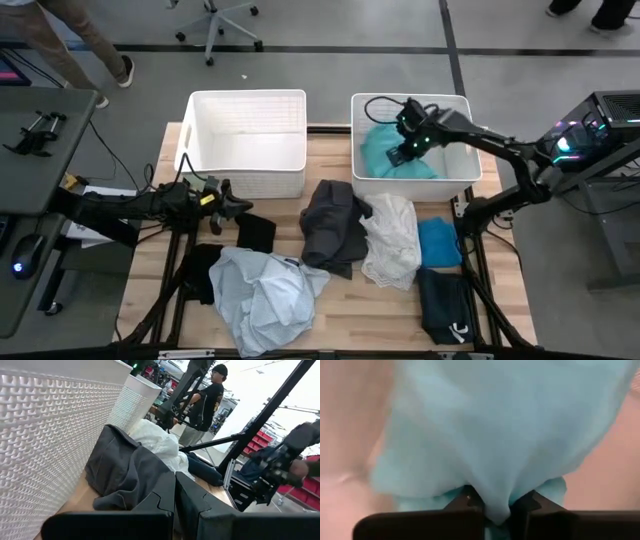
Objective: Sort clothes
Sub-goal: Put the light blue shirt into the right white bin, then put the gray shorts into the left white bin
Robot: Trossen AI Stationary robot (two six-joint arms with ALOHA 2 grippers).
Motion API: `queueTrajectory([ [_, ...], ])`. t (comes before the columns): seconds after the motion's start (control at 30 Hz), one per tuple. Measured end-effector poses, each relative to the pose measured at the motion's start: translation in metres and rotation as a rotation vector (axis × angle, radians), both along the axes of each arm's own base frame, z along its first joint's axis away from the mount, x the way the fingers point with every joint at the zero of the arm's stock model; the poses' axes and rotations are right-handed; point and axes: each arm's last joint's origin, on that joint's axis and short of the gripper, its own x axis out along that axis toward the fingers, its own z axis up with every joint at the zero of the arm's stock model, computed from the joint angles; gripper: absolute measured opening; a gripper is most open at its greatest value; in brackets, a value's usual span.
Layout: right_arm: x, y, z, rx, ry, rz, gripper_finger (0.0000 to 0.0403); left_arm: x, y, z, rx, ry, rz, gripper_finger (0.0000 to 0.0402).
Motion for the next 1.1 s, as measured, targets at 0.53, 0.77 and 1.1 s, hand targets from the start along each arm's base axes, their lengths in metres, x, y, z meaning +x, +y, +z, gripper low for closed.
queueTrajectory([
  [0.53,0.002,0.001,0.041,-0.033,0.050,-0.069,0.0207,0.000,-0.001,0.001,-0.102,-0.012,-0.023,0.0000],
  [0.77,0.022,0.021,0.120,-0.291,0.042,0.025,0.0194,0.000,-0.003,0.010,-0.010,-0.102,-0.071,0.0000],
  [1.1,0.061,0.086,0.154,-0.393,-0.129,0.284,0.0193,-0.007,-0.010,0.042,0.218,-0.242,-0.095,0.0000],
])
